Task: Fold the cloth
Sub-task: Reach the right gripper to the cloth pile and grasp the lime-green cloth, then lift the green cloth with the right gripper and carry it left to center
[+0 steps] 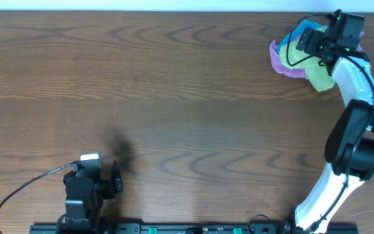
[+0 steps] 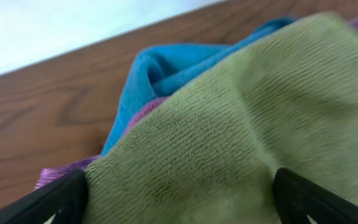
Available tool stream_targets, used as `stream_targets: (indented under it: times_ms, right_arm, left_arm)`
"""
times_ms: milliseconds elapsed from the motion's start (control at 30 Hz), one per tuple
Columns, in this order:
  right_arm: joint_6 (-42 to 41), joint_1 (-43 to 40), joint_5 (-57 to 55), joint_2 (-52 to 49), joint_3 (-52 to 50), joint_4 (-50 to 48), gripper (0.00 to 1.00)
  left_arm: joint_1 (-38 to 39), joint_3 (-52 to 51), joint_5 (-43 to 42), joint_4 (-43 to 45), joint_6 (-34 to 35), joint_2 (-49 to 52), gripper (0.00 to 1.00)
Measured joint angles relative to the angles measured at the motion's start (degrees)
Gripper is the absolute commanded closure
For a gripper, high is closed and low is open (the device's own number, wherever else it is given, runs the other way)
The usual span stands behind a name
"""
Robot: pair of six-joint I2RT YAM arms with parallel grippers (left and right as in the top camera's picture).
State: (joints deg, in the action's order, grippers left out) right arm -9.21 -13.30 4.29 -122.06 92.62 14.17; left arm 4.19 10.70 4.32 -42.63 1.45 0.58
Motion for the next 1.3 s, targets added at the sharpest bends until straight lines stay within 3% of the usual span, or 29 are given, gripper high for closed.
stream_targets:
  times_ms: [200, 433, 567, 1300]
  right_arm:
    - [-0.7, 0.0, 0.7, -0.9, 0.0, -0.9, 0.42]
    - [-0.9, 0.0, 1.0, -0.9, 0.0, -1.1, 0.64]
    - [-1.1, 0.0, 1.0, 0.0, 0.0, 0.0, 0.97]
    - [2.9, 6.6, 1.1, 26.2, 0.0, 23.6, 0.99]
  left_arm:
    - [0.0, 0.0, 0.0, 0.0, 0.0, 0.0, 0.05]
    - [0.0, 0.0, 0.0, 0.0, 0.0, 0.0, 0.05]
    - [0.0, 0.0, 0.0, 0.0, 0.0, 0.0, 0.05]
    - [0.0, 0.0, 0.0, 0.0, 0.0, 0.0, 0.05]
